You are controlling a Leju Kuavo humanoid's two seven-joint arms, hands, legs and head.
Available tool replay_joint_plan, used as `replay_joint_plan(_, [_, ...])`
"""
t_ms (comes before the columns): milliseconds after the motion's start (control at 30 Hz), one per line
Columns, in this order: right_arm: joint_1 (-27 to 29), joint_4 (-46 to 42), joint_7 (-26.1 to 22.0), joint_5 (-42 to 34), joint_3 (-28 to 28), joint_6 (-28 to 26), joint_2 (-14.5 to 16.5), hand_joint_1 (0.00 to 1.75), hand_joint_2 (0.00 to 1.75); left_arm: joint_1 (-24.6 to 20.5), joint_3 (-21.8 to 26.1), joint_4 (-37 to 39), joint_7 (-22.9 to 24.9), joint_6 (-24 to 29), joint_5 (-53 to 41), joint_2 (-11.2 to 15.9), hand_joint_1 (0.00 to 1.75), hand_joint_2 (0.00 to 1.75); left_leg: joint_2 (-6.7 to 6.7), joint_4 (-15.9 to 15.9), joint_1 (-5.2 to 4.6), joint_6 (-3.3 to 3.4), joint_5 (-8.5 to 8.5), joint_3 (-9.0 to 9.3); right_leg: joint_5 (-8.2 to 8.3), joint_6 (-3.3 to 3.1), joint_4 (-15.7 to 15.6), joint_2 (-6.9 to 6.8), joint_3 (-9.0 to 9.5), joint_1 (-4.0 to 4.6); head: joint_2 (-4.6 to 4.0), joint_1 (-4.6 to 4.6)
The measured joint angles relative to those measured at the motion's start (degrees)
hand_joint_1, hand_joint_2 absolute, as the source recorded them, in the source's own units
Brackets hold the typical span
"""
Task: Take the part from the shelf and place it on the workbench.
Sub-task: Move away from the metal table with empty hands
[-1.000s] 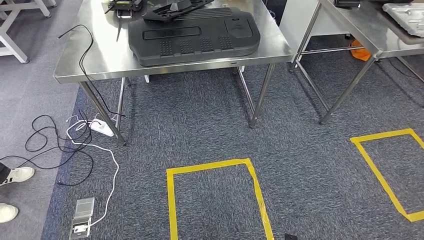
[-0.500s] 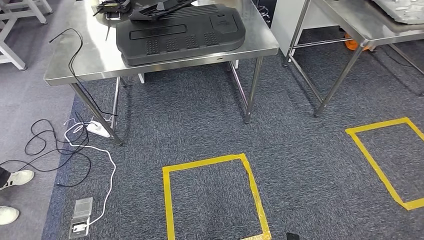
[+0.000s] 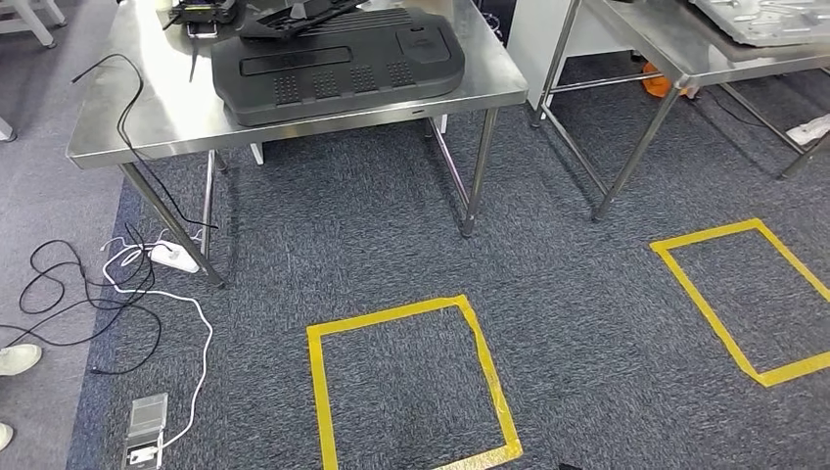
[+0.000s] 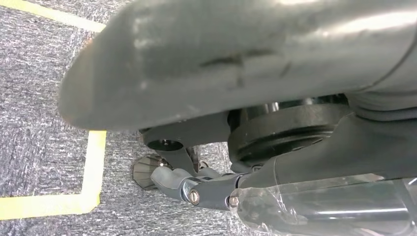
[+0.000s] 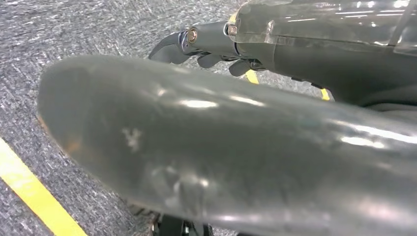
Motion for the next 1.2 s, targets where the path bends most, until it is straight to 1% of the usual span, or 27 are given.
replay_joint_plan(33, [-0.1,0.0,0.0,-0.2,0.1,-0.1,0.0,0.0,0.0,0.0,0.0,-0.1,0.0,0.0,-0.1,0.0,0.0,0.0,0.24,0.3,-0.07,-0.29,-0.18,-0.09,1.43,-0.01,-3.7,-0.76,1.76,0.02,0.0,0.16])
replay_joint_plan(67, [-0.2,0.0,0.0,-0.4,0.3,-0.1,0.0,0.0,0.0,-0.1,0.0,-0.1,0.0,0.1,-0.1,0.0,0.0,0.0,0.41,0.7,-0.2,-0.6,-0.33,-0.22,2.26,-0.26,-6.4,-1.33,2.9,0.08,0.0,0.34])
replay_joint_plan(100, [-0.2,-0.1,0.0,-0.6,0.4,-0.2,0.0,0.0,0.0,-0.1,0.0,-0.1,0.1,0.2,-0.2,0.0,0.0,0.0,0.59,0.9,-0.37,-0.91,-0.41,-0.35,2.46,-0.57,-7.8,-1.73,3.35,0.19,0.0,0.36])
replay_joint_plan(200, [-0.2,-0.1,-0.1,-1.3,0.8,-0.6,0.0,0.0,0.0,-0.1,0.0,-0.2,0.1,0.4,-0.2,0.1,0.0,0.0,1.0,1.1,-0.43,-1.78,-0.5,-0.43,2.6,-1.81,-8.1,-1.19,2.94,0.33,0.0,-0.27])
replay_joint_plan(233, [-0.2,-0.2,-0.1,-1.5,0.9,-0.7,0.0,0.0,0.0,-0.2,0.0,-0.2,0.1,0.4,-0.2,0.1,0.0,0.0,0.7,1.8,-0.34,-2.09,-1.11,-0.61,2.77,-2.22,-8.2,-0.96,2.86,0.29,0.0,-0.51])
replay_joint_plan(300, [-0.2,-0.2,-0.1,-1.6,1.1,-0.8,0.0,0.0,0.0,-0.2,0.0,-0.2,0.1,0.4,-0.1,0.2,0.0,0.0,-0.4,6.1,-0.17,-2.61,-4.13,-2.28,3.14,-2.92,-8.4,-0.56,2.63,0.24,0.0,-0.95])
replay_joint_plan(367, [-0.3,-0.2,-0.1,-1.7,1.3,-0.9,0.0,0.0,0.0,-0.2,0.0,-0.3,0.1,0.4,-0.1,0.2,0.0,0.0,-1.18,13.7,-0.17,-2.72,-7.82,-5.46,3.3,-3.26,-8.3,-0.01,2.35,0.44,0.0,-1.34])
replay_joint_plan(400, [-0.3,-0.2,-0.1,-1.7,1.4,-0.9,0.0,0.0,0.0,-0.2,0.0,-0.3,0.1,0.4,-0.1,0.3,0.0,0.0,-1.34,16.5,-0.2,-2.67,-8.68,-6.64,3.34,-3.33,-8.3,0.34,2.28,0.56,0.0,-1.42])
replay_joint_plan(433, [-0.2,-0.2,-0.1,-1.7,1.5,-0.8,0.1,0.0,0.0,-0.1,0.0,-0.3,0.1,0.4,-0.1,0.3,0.0,0.0,-1.46,17.5,-0.24,-2.5,-8.46,-7.0,3.37,-3.36,-8.3,0.72,2.24,0.65,0.0,-1.46])
replay_joint_plan(467, [-0.2,-0.2,-0.2,-1.8,1.6,-0.8,0.1,0.0,0.0,-0.1,0.0,-0.3,0.1,0.4,-0.2,0.3,0.0,0.0,-1.59,16.2,-0.28,-2.23,-7.13,-6.32,3.39,-3.37,-8.2,1.16,2.26,0.72,0.0,-1.49])
replay_joint_plan(533, [-0.2,-0.2,-0.6,-2.2,1.8,-0.8,0.1,0.0,0.0,-0.1,0.0,-0.3,0.1,0.5,-0.2,0.3,0.0,0.0,-2.52,8.8,-0.37,-1.46,-3.14,-2.97,3.39,-3.34,-8.1,2.02,2.36,0.8,0.0,-1.54])
replay_joint_plan(567, [-0.3,-0.3,-0.8,-2.4,1.9,-0.8,0.1,0.0,0.0,-0.1,0.0,-0.3,0.1,0.5,-0.2,0.4,0.0,0.0,-3.22,5.2,-0.4,-1.18,-1.73,-1.45,3.39,-3.23,-8.0,2.44,2.31,0.88,0.0,-1.56])
replay_joint_plan(600, [-0.3,-0.3,-0.9,-2.6,2.0,-0.8,0.2,0.0,0.0,-0.1,0.0,-0.3,0.1,0.5,-0.2,0.4,0.0,0.0,-3.8,2.8,-0.46,-1.03,-1.04,-0.56,3.45,-3.02,-7.9,2.77,2.16,0.89,0.0,-1.58])
replay_joint_plan(633, [-0.4,-0.3,-1.0,-2.8,2.1,-0.8,0.2,0.0,0.0,0.0,0.0,-0.3,0.2,0.4,-0.2,0.4,0.0,0.0,-4.2,1.7,-0.57,-0.97,-0.98,-0.27,3.54,-2.72,-7.9,3.06,1.94,0.84,0.0,-1.58])
replay_joint_plan(700, [-0.3,-0.4,-1.1,-3.4,2.2,-1.0,0.2,0.0,0.0,0.0,0.0,-0.4,0.2,0.3,-0.3,0.4,0.0,0.0,-3.87,1.2,-0.62,-0.81,-0.82,-0.32,3.84,-1.92,-8.0,3.56,1.68,0.75,0.0,-1.58])
replay_joint_plan(733, [-0.3,-0.4,-1.2,-3.7,2.2,-1.0,0.2,0.0,0.0,0.0,0.0,-0.4,0.2,0.2,-0.3,0.4,0.0,0.0,-3.52,0.8,-0.51,-0.52,-0.55,-0.27,3.65,-1.57,-7.8,3.47,1.59,0.72,0.0,-1.53])
replay_joint_plan(767, [-0.3,-0.4,-1.3,-4.1,2.3,-1.1,0.2,0.0,0.0,-0.1,0.0,-0.5,0.3,0.1,-0.4,0.4,0.0,0.0,-3.12,0.5,-0.34,-0.16,-0.25,-0.22,2.87,-1.27,-6.9,3.07,1.17,0.72,0.0,-1.33])
replay_joint_plan(800, [-0.3,-0.4,-1.4,-4.5,2.4,-1.2,0.2,0.0,0.0,-0.1,0.0,-0.5,0.3,0.0,-0.5,0.4,0.0,0.0,-2.63,0.1,-0.18,0.16,0.02,-0.21,1.51,-1.01,-4.9,2.5,0.3,0.73,0.0,-1.01])
replay_joint_plan(867, [-0.5,-0.4,-1.7,-5.1,2.5,-1.4,0.3,0.0,0.0,0.0,0.0,-0.5,0.5,-0.1,-0.6,0.4,0.0,0.0,-1.62,0.0,-0.21,0.44,0.18,-0.36,-2.29,-0.59,2.1,1.33,-2.82,0.55,0.0,-0.35])
replay_joint_plan(900, [-0.5,-0.4,-1.8,-5.3,2.5,-1.5,0.3,0.0,0.0,0.0,0.0,-0.5,0.5,-0.1,-0.7,0.4,0.0,0.0,-1.11,0.0,-0.25,0.45,0.17,-0.44,-3.58,-0.37,5.5,1.09,-4.28,0.48,0.0,-0.22])
replay_joint_plan(933, [-0.4,-0.4,-2.0,-5.4,2.6,-1.5,0.3,0.0,0.0,0.0,0.0,-0.5,0.6,-0.1,-0.7,0.4,0.0,0.0,-0.64,0.1,-0.27,0.44,0.15,-0.48,-4.02,-0.18,7.5,0.92,-5.11,0.42,0.0,-0.17])
replay_joint_plan(967, [-0.3,-0.4,-2.0,-5.5,2.6,-1.6,0.3,0.0,0.0,0.0,0.0,-0.5,0.6,-0.1,-0.7,0.4,0.0,0.0,-0.2,0.1,-0.26,0.42,0.11,-0.48,-3.34,-0.06,7.3,0.76,-4.89,0.35,0.0,-0.13])
replay_joint_plan(1000, [-0.3,-0.4,-2.0,-5.6,2.7,-1.6,0.2,0.0,0.0,0.0,0.0,-0.5,0.6,-0.1,-0.7,0.4,0.0,0.0,0.19,0.2,-0.23,0.34,0.04,-0.44,-1.69,-0.02,4.9,0.46,-3.57,0.31,0.0,-0.06])
replay_joint_plan(1033, [-0.3,-0.4,-2.1,-5.7,2.7,-1.7,0.2,0.0,0.0,0.0,0.0,-0.6,0.6,-0.1,-0.6,0.4,0.0,0.0,0.55,0.3,-0.21,0.19,-0.08,-0.38,0.39,-0.05,0.9,-0.24,-1.55,0.29,0.0,0.06])
replay_joint_plan(1100, [-0.5,-0.4,-2.1,-5.8,3.0,-1.7,0.2,0.0,0.0,0.0,0.0,-0.6,0.6,-0.1,-0.4,0.4,0.0,0.0,1.18,0.7,-0.48,-0.32,-0.41,-0.38,2.94,-0.51,-6.1,-1.87,1.71,0.54,0.0,0.36])
replay_joint_plan(1133, [-0.5,-0.4,-2.0,-5.8,3.2,-1.7,0.2,0.0,0.0,0.0,0.0,-0.6,0.6,0.0,-0.4,0.4,0.0,0.0,1.44,0.9,-0.64,-0.62,-0.53,-0.39,3.28,-0.87,-7.7,-2.33,2.32,0.67,0.0,0.33])
replay_joint_plan(1200, [-0.5,-0.4,-2.0,-5.8,3.5,-1.6,0.2,0.0,0.0,0.0,0.0,-0.7,0.4,0.0,-0.2,0.4,0.0,0.0,1.97,0.9,-0.75,-1.17,-0.56,-0.31,3.25,-1.74,-8.2,-1.81,2.19,0.82,0.0,-0.04])
